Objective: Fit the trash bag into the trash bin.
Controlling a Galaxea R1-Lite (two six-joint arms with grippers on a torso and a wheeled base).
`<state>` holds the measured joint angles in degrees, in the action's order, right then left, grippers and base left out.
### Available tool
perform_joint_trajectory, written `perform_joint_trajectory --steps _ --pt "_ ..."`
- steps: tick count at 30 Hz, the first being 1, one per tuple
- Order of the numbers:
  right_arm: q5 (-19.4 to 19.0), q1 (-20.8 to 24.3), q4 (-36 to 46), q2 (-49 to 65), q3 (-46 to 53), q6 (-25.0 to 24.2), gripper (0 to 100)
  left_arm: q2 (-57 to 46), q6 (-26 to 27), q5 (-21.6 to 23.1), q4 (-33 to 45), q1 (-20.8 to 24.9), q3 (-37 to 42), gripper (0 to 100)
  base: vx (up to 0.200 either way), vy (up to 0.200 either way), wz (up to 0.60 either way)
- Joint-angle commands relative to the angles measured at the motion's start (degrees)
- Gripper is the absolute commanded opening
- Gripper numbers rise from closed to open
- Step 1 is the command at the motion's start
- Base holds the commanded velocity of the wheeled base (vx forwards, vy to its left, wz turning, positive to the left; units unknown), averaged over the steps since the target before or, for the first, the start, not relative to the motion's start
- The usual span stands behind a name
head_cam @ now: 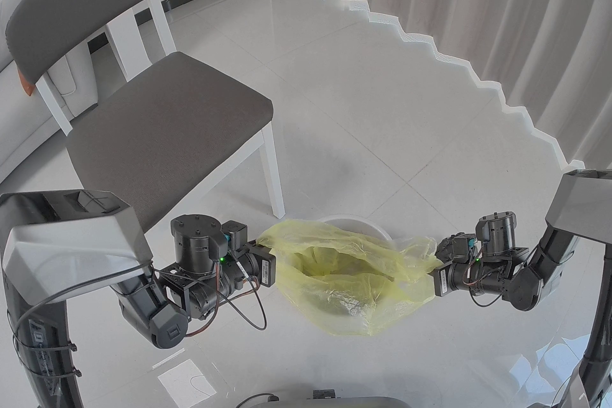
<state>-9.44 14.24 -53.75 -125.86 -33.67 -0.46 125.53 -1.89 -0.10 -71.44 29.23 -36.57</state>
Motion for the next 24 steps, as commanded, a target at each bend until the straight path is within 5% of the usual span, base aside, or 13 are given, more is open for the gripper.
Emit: perform_joint_trajectory --steps 1,18,19,24 --pt "-0.06 0.0 0.05 -2.99 -3.16 -0.06 0 3.41 0.31 -0.52 -0.02 -1.2 -2.8 0 0.0 0.0 0.0" --pt "-0.06 -0.79 -0.39 -5.37 -5.09 0.46 0 6.05 0.22 -3.51 0.16 -1.11 -5.88 0 0.0 0.0 0.0" --pt "-0.14 -1.06 -0.39 -5.37 -5.09 0.73 100 6.31 0.22 -3.51 0.25 -1.11 -6.06 0 0.0 0.0 0.0" --pt "-0.14 -2.64 -1.01 -5.01 -4.03 0.99 100 7.72 0.13 -3.59 0.25 -1.2 -7.64 0 0.0 0.0 0.0"
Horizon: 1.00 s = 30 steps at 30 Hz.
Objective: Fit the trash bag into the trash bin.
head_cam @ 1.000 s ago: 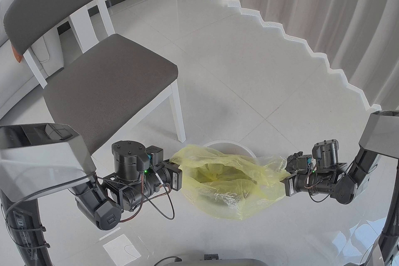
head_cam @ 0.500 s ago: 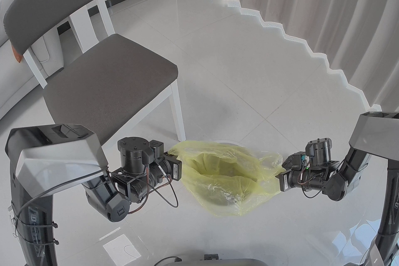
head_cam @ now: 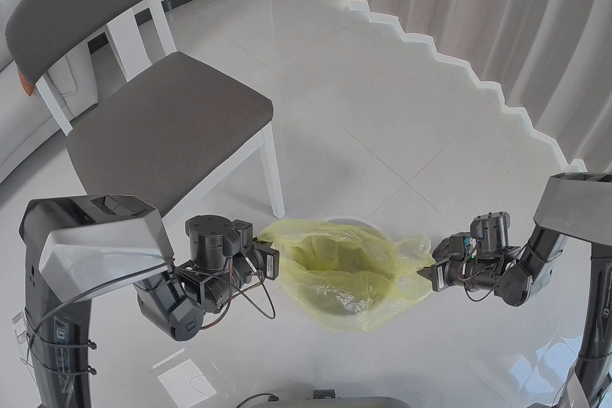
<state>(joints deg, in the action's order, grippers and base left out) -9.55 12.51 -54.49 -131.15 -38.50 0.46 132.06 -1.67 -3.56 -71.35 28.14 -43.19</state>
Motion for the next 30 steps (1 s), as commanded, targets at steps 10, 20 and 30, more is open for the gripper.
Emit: perform_joint_trajectory --steps 10,20,30 --pt "-0.83 -4.77 -1.93 11.09 6.07 2.17 100 3.2 -0.18 -0.75 -0.37 -0.8 -2.95 0 0.0 0.0 0.0" --pt "-1.09 0.5 -2.02 17.15 7.82 2.53 100 6.02 -0.26 -0.75 0.16 -1.51 -6.91 0 0.0 0.0 0.0" --pt "3.74 10.7 -2.11 14.25 5.36 3.49 100 6.1 -0.44 -1.01 -0.72 -1.59 -6.55 100 0.0 0.0 0.0"
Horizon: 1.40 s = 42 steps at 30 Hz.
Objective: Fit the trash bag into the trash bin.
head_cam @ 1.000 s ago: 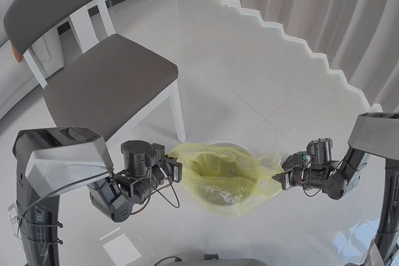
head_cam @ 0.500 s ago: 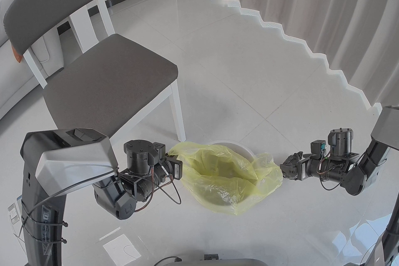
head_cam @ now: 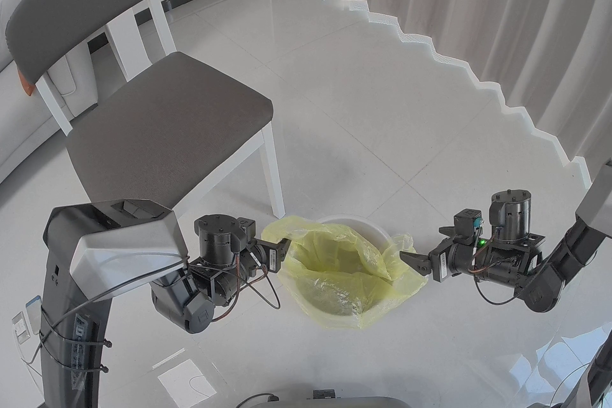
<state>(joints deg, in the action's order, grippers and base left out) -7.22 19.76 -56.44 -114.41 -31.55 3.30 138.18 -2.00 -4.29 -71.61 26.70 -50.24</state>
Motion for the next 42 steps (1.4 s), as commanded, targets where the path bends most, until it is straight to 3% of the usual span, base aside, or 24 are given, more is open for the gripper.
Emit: perform_joint_trajectory --steps 1,4,7,10,17,25,33,34,42 --pt "2.12 3.88 -0.16 -3.54 -2.11 1.09 100 -0.02 -0.11 -0.54 -0.81 -0.15 0.49 100 0.0 0.0 0.0" --pt "4.14 5.11 -0.16 -5.83 -3.08 2.15 100 -0.1 -0.11 -1.25 -1.43 -0.15 0.67 100 0.0 0.0 0.0" --pt "8.54 7.75 -1.74 -11.1 -4.93 6.28 100 -0.81 -0.02 -1.86 -3.89 -0.51 2.42 100 0.0 0.0 0.0" --pt "9.94 9.68 -4.38 -13.38 -5.54 8.21 100 -2.39 -0.02 -1.69 -5.38 -1.03 5.41 100 0.0 0.0 0.0" --pt "10.29 9.68 -4.03 -16.55 -10.73 13.4 100 -5.99 -0.29 -1.69 -10.48 -1.03 11.04 100 0.0 0.0 0.0" --pt "10.21 8.8 3.71 -19.36 -21.36 14.01 100 -9.6 -0.29 -1.77 -11.54 -0.95 13.94 100 0.0 0.0 0.0" --pt "10.29 9.33 6.43 -23.32 -27.34 16.21 100 -10.04 -0.64 -1.69 -13.29 -1.12 14.2 100 0.0 0.0 0.0" --pt "10.29 9.51 6.43 -23.23 -27.43 16.65 0 -9.95 -1.25 -1.69 -13.56 -1.21 14.29 100 0.0 0.0 0.0" --pt "10.38 10.39 10.39 -21.38 -28.83 17.7 0 -9.51 -2.57 -1.69 -14.09 -1.91 14.2 100 0.0 0.0 0.0"
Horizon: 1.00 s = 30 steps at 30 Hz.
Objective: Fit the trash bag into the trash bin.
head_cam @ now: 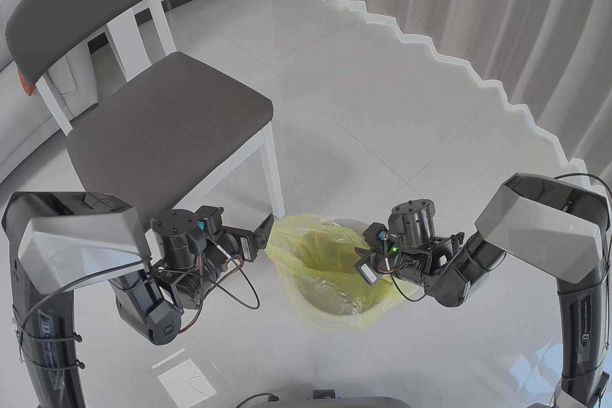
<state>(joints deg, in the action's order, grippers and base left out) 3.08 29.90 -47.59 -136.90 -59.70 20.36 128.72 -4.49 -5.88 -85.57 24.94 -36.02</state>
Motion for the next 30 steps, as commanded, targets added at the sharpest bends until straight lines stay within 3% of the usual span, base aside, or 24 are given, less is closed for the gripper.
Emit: perform_joint_trajectory --steps 1,11,22,30 --pt "0.08 0.24 1.89 1.81 -0.95 1.17 0 -0.05 -0.08 -0.19 -0.22 -0.16 -0.01 100 0.0 0.0 0.0" --pt "2.01 0.86 12.35 12.36 -5.96 6.8 0 0.04 -0.52 -0.36 -3.38 -0.6 2.45 100 0.0 0.0 0.0" --pt "4.83 3.32 13.31 13.15 -7.8 10.84 0 -0.93 -1.4 -1.77 -4.35 -0.77 4.56 100 0.0 0.0 0.0" --pt "4.83 0.16 15.34 9.11 -12.29 12.25 0 -0.66 -2.19 -1.77 -4.43 -1.39 4.73 100 0.0 0.0 0.0"
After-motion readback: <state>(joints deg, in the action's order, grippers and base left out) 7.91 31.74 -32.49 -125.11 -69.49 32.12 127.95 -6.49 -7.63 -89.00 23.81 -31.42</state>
